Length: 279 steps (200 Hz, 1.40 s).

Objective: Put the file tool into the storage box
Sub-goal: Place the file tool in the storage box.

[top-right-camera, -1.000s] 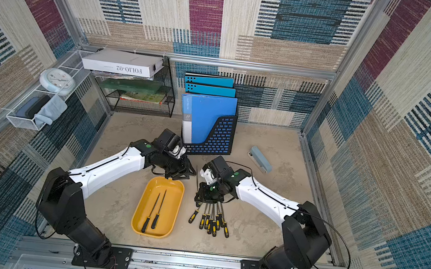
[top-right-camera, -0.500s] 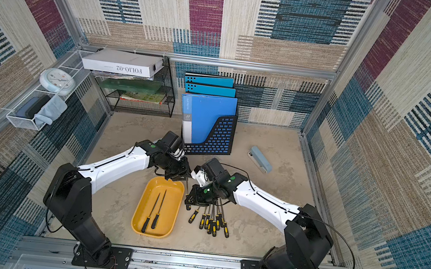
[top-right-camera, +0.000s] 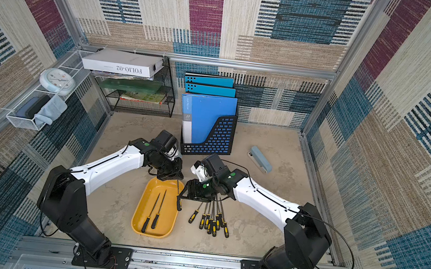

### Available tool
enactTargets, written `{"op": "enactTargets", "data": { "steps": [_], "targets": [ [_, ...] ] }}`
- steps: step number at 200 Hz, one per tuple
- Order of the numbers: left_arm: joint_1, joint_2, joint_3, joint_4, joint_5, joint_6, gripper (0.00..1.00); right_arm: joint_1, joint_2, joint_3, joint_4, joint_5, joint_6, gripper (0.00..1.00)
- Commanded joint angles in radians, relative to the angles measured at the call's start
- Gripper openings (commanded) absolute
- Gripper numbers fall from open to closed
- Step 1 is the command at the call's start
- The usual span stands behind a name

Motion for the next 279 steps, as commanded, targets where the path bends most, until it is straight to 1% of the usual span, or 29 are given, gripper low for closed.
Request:
{"op": "enactTargets", "data": {
  "steps": [1, 26, 40, 60, 101, 133, 173, 193, 226, 234, 279],
  "targets": [
    [0.039, -0.006, 0.01, -0.136, 0.026, 0.15, 0.02, -0.033, -0.006, 0.042, -0.102, 0.028, -0.034, 0.68],
    [0.052, 0.019, 0.024, -0.217, -0.02, 0.266, 0.02, -0.086, -0.031, 0.033, -0.173, 0.049, -0.037, 0.69],
    [0.049, 0.048, 0.013, -0.225, -0.038, 0.289, 0.02, -0.115, -0.037, 0.012, -0.215, 0.068, -0.043, 0.69],
    [0.021, 0.087, -0.002, -0.207, -0.08, 0.29, 0.02, -0.147, -0.042, -0.028, -0.262, 0.122, -0.042, 0.68],
    [-0.064, 0.161, -0.011, -0.162, -0.144, 0.256, 0.02, -0.152, -0.017, -0.072, -0.337, 0.184, -0.07, 0.63],
    [-0.088, 0.174, -0.067, -0.124, -0.177, 0.24, 0.02, -0.152, -0.015, -0.096, -0.411, 0.256, -0.09, 0.62],
    [-0.099, 0.188, -0.112, -0.098, -0.215, 0.23, 0.02, -0.15, -0.034, -0.143, -0.452, 0.28, -0.096, 0.58],
    [-0.104, 0.194, -0.121, -0.086, -0.22, 0.224, 0.07, -0.142, -0.039, -0.159, -0.456, 0.278, -0.105, 0.56],
    [-0.107, 0.196, -0.129, -0.086, -0.218, 0.224, 0.21, -0.117, -0.01, -0.167, -0.442, 0.267, -0.127, 0.53],
    [-0.107, 0.191, -0.131, -0.087, -0.219, 0.224, 0.23, -0.112, 0.001, -0.171, -0.436, 0.271, -0.13, 0.53],
    [-0.107, 0.141, -0.136, -0.107, -0.189, 0.216, 0.25, -0.099, 0.047, -0.187, -0.41, 0.289, -0.135, 0.47]
  ]
}}
